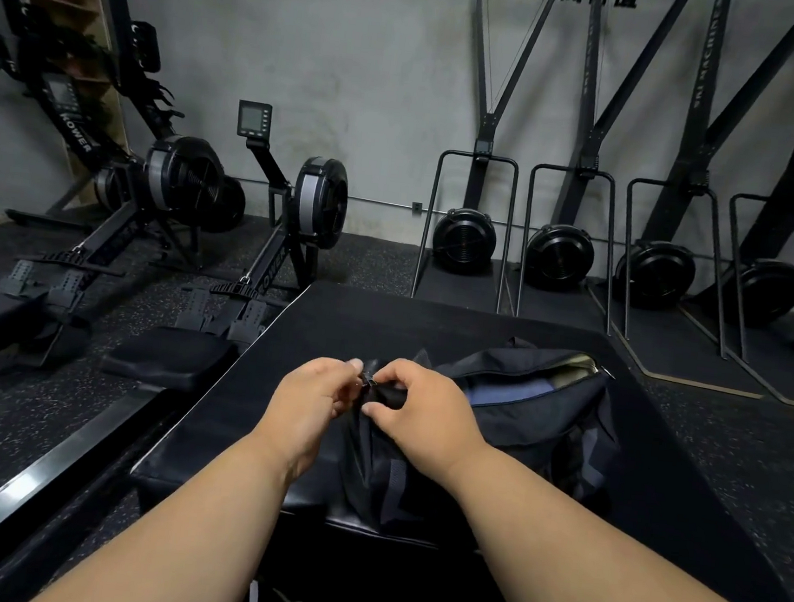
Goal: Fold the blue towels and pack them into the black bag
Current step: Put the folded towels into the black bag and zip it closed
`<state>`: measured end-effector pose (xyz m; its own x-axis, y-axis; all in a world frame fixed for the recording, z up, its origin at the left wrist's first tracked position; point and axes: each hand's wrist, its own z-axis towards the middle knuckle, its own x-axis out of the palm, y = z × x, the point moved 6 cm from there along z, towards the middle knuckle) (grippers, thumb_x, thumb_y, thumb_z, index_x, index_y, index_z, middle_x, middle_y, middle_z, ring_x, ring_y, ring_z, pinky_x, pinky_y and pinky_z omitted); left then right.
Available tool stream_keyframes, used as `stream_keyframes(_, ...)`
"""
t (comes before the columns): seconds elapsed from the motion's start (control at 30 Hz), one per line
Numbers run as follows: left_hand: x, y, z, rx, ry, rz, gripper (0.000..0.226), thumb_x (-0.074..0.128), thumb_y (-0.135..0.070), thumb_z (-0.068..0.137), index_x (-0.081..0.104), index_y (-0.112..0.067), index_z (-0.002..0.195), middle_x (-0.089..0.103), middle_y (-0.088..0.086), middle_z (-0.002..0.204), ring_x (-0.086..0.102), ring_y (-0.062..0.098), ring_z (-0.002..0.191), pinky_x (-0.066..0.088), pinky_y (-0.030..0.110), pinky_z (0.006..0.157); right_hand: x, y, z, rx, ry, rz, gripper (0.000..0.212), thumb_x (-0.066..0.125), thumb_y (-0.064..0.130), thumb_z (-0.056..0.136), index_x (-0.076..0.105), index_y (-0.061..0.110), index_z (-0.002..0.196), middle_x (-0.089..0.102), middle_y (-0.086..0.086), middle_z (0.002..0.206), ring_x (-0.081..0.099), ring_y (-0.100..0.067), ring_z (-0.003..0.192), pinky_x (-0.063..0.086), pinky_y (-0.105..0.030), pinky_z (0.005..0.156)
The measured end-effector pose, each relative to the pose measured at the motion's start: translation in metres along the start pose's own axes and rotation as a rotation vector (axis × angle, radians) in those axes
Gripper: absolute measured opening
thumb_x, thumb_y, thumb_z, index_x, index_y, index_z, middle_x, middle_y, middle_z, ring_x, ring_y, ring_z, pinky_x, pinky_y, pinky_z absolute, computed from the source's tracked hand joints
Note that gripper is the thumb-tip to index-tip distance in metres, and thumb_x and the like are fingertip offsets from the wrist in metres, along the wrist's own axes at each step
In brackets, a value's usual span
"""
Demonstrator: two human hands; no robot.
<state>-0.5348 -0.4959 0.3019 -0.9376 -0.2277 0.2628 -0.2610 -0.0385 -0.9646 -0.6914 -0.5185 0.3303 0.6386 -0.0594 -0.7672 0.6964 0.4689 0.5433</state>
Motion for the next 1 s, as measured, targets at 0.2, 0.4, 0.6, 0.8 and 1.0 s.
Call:
stream_keyframes(0.2, -0.007, 0.001, 0.001, 0.025, -0.072, 0.125, 0.028, 0.069, 0.003, 0.091, 0.055, -0.014, 0.073, 0.051, -0.003, 0.059, 0.046, 0.009, 0.054, 0.043, 0.022, 0.058, 0.004, 0.001, -0.001, 0.009, 0.004, 0.01, 0.023, 0.08, 0.04, 0.087, 0.07, 0.032, 0.106, 0.072, 0.013, 0.099, 0.062, -0.006, 0.095, 0.047, -0.025, 0.086)
stream_keyframes(0.4, -0.01, 0.003, -0.006, -0.008, -0.076, -0.024, 0.023, 0.064, 0.006, 0.094, 0.055, -0.013, 0.087, 0.06, 0.008, 0.083, 0.064, 0.015, 0.074, 0.059, 0.03, 0.08, 0.005, 0.004, -0.006, -0.015, -0.004, 0.038, 0.024, 0.069, 0.042, 0.095, 0.072, 0.036, 0.118, 0.073, 0.022, 0.112, 0.062, 0.001, 0.107, 0.047, -0.02, 0.094)
stream_keyframes(0.6, -0.012, 0.006, -0.009, -0.005, -0.069, -0.054, 0.022, 0.066, 0.005, 0.095, 0.056, -0.014, 0.092, 0.059, 0.01, 0.09, 0.064, 0.014, 0.08, 0.06, 0.031, 0.084, -0.001, 0.004, -0.005, 0.053, -0.1, 0.047, 0.016, 0.062, 0.036, 0.098, 0.073, 0.029, 0.09, 0.064, 0.011, 0.086, 0.059, -0.007, 0.087, 0.047, -0.03, 0.084)
stream_keyframes(0.8, -0.022, 0.006, -0.007, 0.006, -0.133, -0.032, 0.022, 0.064, 0.006, 0.094, 0.056, -0.014, 0.093, 0.055, 0.006, 0.082, 0.059, 0.011, 0.072, 0.06, 0.033, 0.083, -0.008, -0.013, 0.0, 0.204, -0.122, 0.074, 0.028, 0.059, 0.035, 0.1, 0.065, 0.023, 0.075, 0.061, 0.017, 0.071, 0.062, -0.016, 0.085, 0.052, -0.041, 0.09)
stream_keyframes(1.0, -0.029, -0.006, 0.0, 0.056, -0.16, 0.088, 0.026, 0.063, 0.009, 0.091, 0.052, -0.015, 0.086, 0.051, 0.005, 0.074, 0.059, 0.011, 0.061, 0.06, 0.038, 0.086, -0.037, -0.03, -0.002, 0.201, -0.167, -0.13, 0.03, 0.056, 0.037, 0.103, 0.061, 0.024, 0.077, 0.065, 0.011, 0.094, 0.057, -0.024, 0.104, 0.043, -0.041, 0.096)
